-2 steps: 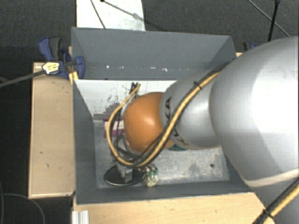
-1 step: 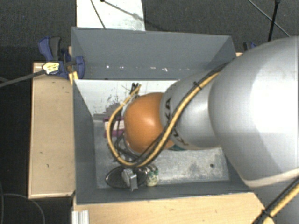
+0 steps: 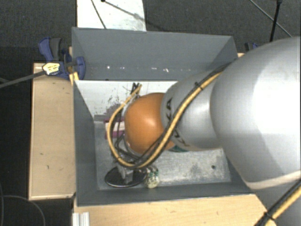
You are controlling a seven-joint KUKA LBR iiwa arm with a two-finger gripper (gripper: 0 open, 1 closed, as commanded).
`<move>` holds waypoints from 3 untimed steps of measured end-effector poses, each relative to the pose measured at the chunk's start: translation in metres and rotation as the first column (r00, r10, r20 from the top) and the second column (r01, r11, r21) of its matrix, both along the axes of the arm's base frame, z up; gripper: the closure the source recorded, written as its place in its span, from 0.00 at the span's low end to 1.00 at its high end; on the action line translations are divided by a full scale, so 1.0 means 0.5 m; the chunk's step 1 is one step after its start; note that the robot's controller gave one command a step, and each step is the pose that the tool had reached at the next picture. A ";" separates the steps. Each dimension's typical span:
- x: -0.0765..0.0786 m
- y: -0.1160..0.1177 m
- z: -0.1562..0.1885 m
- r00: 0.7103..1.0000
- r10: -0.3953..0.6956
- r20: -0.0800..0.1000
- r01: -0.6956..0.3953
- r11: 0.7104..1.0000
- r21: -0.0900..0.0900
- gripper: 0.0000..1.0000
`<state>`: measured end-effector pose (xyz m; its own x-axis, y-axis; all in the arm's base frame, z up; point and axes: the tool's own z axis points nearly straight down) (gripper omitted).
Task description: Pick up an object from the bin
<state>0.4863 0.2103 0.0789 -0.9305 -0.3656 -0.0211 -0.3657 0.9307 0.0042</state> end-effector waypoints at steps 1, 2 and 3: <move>-0.002 -0.003 -0.003 1.000 -0.002 -0.004 0.002 1.000 -0.003 0.00; 0.000 0.000 0.000 1.000 -0.004 -0.001 0.004 1.000 0.000 1.00; -0.003 -0.003 -0.004 1.000 0.017 -0.004 -0.017 1.000 -0.004 0.00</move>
Offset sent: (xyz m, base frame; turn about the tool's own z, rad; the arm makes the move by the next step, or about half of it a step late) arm 0.0000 0.0000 0.0000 0.0000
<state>0.4850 0.2089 0.0771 -0.9244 -0.3811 -0.0156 -0.3812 0.9245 0.0022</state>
